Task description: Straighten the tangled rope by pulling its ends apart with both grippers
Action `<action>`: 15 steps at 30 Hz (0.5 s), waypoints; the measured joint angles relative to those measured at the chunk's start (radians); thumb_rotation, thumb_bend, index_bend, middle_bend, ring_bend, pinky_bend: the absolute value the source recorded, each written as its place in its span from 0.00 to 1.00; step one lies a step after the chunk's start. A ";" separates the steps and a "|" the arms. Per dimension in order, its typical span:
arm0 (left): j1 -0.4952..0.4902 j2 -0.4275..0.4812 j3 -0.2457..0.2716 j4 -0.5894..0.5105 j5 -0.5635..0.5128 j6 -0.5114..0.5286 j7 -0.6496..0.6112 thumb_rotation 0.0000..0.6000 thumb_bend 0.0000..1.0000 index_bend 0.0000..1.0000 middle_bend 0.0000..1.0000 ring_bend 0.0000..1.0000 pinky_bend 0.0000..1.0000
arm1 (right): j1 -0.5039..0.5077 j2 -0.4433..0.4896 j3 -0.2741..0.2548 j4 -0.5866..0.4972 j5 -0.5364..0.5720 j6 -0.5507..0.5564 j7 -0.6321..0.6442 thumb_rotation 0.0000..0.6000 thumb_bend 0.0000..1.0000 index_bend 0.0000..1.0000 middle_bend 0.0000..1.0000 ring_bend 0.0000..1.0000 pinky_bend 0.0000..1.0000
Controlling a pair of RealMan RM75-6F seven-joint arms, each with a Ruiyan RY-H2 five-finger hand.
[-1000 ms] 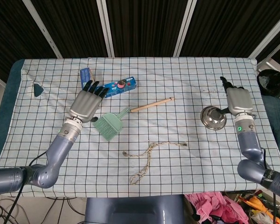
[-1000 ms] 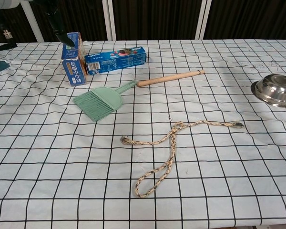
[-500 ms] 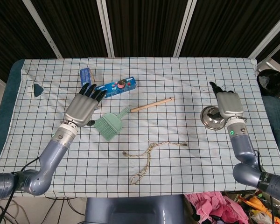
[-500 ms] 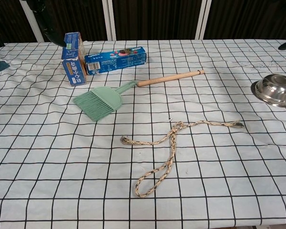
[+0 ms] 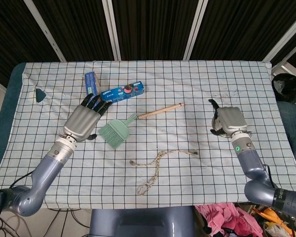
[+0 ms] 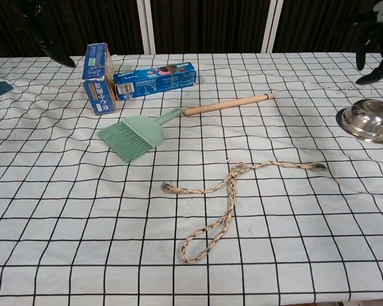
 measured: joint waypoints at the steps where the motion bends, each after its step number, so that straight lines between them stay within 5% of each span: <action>1: 0.006 0.002 0.002 -0.002 0.010 0.000 -0.010 1.00 0.05 0.07 0.14 0.02 0.04 | -0.001 0.004 -0.005 -0.019 0.002 -0.007 0.001 1.00 0.19 0.23 0.74 0.90 0.91; 7: 0.044 0.010 0.037 0.000 0.080 -0.015 -0.051 1.00 0.05 0.05 0.14 0.02 0.04 | -0.004 -0.026 -0.052 -0.122 -0.004 -0.024 0.004 1.00 0.29 0.32 0.82 0.98 0.98; 15: 0.067 -0.001 0.071 0.021 0.095 -0.033 -0.039 1.00 0.05 0.04 0.14 0.02 0.04 | 0.010 -0.196 -0.086 -0.063 0.033 0.001 -0.005 1.00 0.27 0.39 0.84 1.00 0.99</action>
